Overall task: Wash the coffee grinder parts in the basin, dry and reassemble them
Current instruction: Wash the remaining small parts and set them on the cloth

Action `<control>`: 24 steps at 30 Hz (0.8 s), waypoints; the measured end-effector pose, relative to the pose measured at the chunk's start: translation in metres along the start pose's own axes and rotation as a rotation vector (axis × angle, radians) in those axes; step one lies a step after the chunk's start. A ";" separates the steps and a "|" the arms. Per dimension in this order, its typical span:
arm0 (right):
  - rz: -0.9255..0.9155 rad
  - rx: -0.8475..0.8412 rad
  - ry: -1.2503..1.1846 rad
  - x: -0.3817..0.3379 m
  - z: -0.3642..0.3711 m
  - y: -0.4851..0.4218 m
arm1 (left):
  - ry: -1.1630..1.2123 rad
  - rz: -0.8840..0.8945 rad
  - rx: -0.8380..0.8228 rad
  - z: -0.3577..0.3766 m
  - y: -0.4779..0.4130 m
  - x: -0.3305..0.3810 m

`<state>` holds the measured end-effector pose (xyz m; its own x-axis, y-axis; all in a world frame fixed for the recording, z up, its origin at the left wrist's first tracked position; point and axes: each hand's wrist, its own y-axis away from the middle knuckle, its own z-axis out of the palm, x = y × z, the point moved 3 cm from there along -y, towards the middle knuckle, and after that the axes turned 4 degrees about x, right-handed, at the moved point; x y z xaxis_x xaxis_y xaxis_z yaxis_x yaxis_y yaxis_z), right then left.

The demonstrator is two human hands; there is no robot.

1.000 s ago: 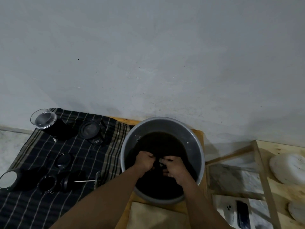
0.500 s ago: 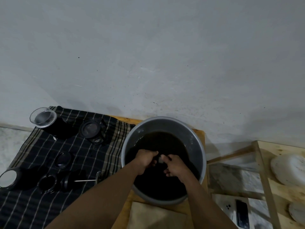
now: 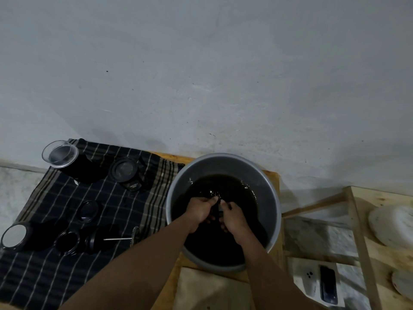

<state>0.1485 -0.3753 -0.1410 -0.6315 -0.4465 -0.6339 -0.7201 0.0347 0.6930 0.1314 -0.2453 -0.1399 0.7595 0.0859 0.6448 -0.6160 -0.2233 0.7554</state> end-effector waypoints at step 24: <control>0.100 -0.027 -0.134 -0.004 -0.002 0.010 | 0.115 -0.099 -0.051 -0.001 0.005 -0.001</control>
<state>0.1448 -0.3751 -0.1309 -0.7335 -0.3187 -0.6004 -0.6451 0.0479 0.7626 0.1279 -0.2453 -0.1366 0.7901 0.2165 0.5734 -0.5511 -0.1584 0.8193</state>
